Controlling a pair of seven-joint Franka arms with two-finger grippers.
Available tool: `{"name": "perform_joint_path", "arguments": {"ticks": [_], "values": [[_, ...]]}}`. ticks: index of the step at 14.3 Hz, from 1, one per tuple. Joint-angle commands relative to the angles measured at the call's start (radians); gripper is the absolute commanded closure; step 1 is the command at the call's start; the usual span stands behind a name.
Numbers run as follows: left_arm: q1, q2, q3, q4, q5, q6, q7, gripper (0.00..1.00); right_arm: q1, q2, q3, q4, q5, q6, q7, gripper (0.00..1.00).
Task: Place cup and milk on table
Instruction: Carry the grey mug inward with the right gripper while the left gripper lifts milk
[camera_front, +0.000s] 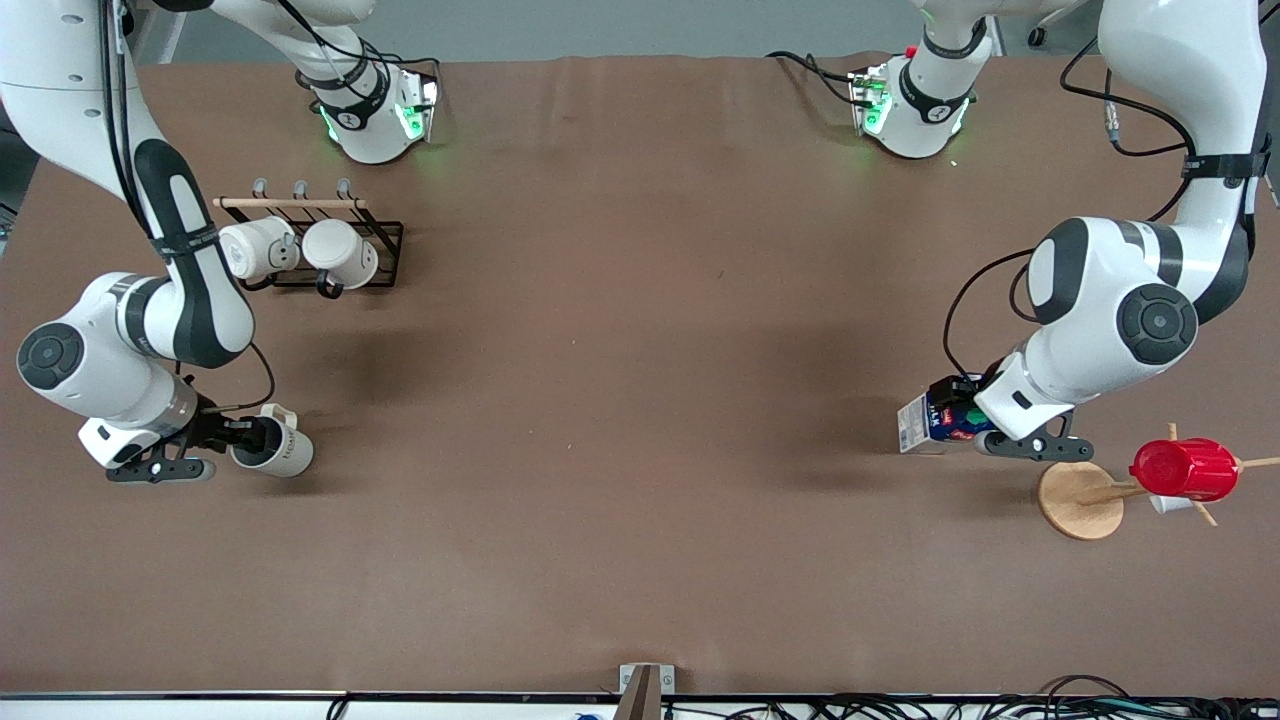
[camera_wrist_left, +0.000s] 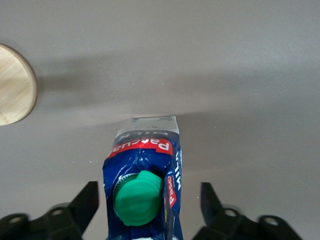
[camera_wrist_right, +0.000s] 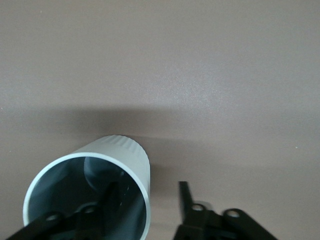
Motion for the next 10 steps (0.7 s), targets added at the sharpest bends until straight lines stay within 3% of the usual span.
{"name": "perform_joint_path", "arguments": {"ticks": [1, 4, 6, 8, 10], "values": [[0.003, 0.014, -0.006, -0.007, 0.004, 0.031, -0.020, 0.34, 0.000, -0.002, 0.002, -0.014, 0.006, 0.012, 0.001, 1.00], [-0.005, 0.019, -0.007, -0.004, 0.006, 0.031, -0.095, 0.56, 0.003, -0.014, 0.007, 0.000, 0.011, -0.029, 0.015, 1.00], [-0.002, 0.017, -0.009, -0.001, 0.009, 0.031, -0.087, 0.70, 0.020, -0.051, 0.045, 0.055, 0.017, -0.172, 0.101, 1.00], [-0.002, 0.014, -0.007, 0.007, 0.010, 0.029, -0.073, 0.77, 0.035, -0.057, 0.135, 0.153, 0.017, -0.331, 0.271, 1.00], [-0.002, 0.006, -0.007, 0.042, 0.015, 0.019, -0.070, 0.80, 0.075, -0.056, 0.227, 0.224, 0.008, -0.391, 0.438, 1.00]]}}
